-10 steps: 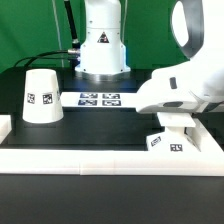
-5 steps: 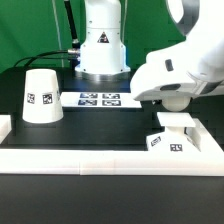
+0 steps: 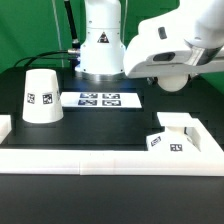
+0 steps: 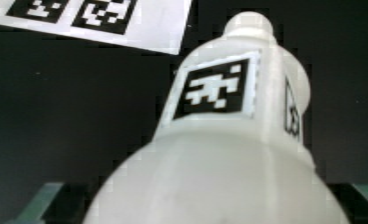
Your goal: Assemble lamp
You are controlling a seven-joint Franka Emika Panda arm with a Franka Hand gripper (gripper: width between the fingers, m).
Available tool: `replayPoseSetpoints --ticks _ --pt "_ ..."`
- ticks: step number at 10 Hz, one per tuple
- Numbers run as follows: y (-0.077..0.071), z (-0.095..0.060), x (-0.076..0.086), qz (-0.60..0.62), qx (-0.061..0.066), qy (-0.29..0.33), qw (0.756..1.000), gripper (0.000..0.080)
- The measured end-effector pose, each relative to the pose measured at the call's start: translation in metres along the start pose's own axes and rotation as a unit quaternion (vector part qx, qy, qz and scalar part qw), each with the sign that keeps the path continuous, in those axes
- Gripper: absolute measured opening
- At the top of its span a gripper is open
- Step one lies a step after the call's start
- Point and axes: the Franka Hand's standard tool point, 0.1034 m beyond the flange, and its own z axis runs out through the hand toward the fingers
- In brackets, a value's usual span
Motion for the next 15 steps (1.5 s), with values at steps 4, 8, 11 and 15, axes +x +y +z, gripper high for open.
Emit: replayPoseSetpoints --ticks 4,8,11,15 --pt "0.001 -0.012 0.013 0.001 -0.003 0.163 0.987 0.0576" --pt "0.011 -0.032 0.005 -0.015 -0.008 0.241 0.970 0.0576" --pt "0.022 -0.065 0.004 -0.046 -0.016 0.266 0.963 0.0576" --pt "0.021 -0.058 0.005 -0.045 -0.015 0.262 0.964 0.0576"
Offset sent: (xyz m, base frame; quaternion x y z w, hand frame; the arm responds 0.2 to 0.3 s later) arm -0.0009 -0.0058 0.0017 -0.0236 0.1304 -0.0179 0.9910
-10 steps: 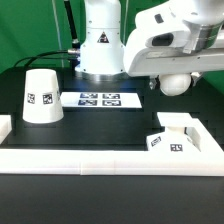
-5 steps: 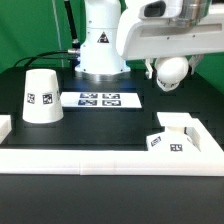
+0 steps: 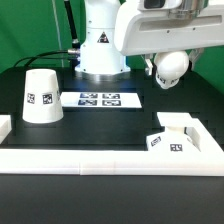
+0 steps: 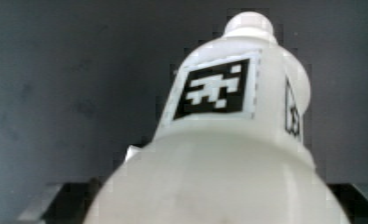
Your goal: Assemble lamp
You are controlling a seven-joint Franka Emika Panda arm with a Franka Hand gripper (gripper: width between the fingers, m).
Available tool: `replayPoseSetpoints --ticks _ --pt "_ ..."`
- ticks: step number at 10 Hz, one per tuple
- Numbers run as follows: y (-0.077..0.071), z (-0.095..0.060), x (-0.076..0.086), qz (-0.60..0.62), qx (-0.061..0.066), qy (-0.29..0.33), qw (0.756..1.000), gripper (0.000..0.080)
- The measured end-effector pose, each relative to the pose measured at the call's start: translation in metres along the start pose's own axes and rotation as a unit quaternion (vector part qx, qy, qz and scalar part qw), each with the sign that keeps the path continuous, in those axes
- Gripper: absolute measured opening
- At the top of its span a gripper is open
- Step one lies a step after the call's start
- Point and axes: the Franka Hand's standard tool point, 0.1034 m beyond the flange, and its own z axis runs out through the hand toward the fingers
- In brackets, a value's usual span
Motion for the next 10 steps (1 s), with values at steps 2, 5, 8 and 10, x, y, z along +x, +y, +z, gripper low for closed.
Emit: replayPoseSetpoints --ticks 2,5,8,10 --pt "0.004 0.005 0.012 -0.030 -0.007 0.043 0.999 0.0576" --pt "0.011 -0.005 0.029 -0.071 -0.037 0.174 0.981 0.0576" --pt "0.014 -0.003 0.031 -0.080 -0.056 0.242 0.965 0.0576" --pt "0.014 -0.003 0.031 -0.081 -0.054 0.237 0.967 0.0576"
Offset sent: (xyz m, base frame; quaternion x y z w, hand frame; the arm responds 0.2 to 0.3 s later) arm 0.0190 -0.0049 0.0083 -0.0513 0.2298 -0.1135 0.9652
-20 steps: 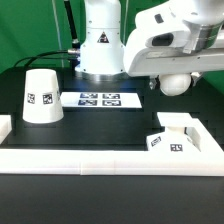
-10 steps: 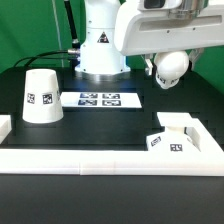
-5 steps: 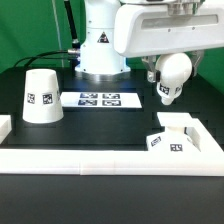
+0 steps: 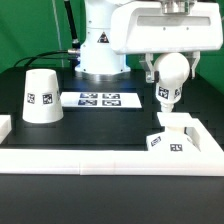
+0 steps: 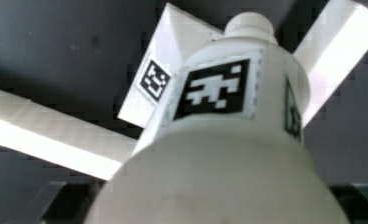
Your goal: Assemble lamp
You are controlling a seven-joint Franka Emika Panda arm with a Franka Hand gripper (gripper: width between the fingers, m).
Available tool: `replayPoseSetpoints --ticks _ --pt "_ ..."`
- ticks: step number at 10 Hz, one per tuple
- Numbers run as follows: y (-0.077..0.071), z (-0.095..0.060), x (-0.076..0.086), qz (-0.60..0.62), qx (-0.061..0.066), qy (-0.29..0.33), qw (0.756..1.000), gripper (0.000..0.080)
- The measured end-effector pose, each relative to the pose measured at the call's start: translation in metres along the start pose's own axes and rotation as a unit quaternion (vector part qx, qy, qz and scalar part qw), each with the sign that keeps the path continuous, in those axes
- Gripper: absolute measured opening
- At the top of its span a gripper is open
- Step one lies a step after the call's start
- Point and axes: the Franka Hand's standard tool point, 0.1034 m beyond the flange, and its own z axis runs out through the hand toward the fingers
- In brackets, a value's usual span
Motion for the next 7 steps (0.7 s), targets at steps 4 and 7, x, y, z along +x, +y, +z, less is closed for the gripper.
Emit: replayPoseSetpoints --ticks 4,7 --pt "0.003 -0.013 0.010 -0.020 -0.004 0.012 1.000 0.0576" --pt "0.007 -0.020 0.028 -0.020 -0.009 0.028 0.999 0.0576"
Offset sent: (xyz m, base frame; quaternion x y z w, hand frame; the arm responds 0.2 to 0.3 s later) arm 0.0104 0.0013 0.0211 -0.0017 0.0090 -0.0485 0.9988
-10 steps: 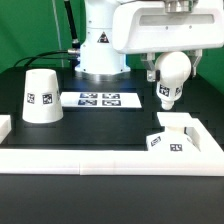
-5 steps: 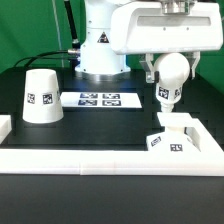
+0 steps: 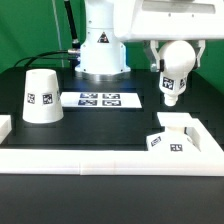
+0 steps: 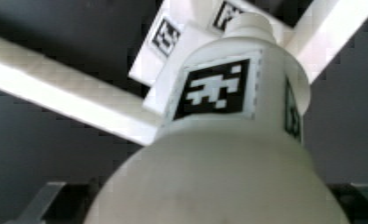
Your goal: Assemble lamp
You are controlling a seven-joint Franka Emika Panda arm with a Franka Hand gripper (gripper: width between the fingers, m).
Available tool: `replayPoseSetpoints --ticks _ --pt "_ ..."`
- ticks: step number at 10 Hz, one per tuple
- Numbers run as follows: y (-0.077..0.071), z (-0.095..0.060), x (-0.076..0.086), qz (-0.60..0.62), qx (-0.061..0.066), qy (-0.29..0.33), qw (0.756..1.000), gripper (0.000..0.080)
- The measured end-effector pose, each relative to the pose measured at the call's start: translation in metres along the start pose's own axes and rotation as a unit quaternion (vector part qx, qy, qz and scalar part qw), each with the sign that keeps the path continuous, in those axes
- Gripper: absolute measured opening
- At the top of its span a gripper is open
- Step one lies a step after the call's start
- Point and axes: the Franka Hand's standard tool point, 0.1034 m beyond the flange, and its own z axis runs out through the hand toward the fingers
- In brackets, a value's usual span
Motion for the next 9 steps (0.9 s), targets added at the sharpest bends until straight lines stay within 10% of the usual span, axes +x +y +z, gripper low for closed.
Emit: replayPoseSetpoints --ticks 9 --pt "0.015 0.004 0.010 -0.064 -0.036 0.074 0.995 0.0576"
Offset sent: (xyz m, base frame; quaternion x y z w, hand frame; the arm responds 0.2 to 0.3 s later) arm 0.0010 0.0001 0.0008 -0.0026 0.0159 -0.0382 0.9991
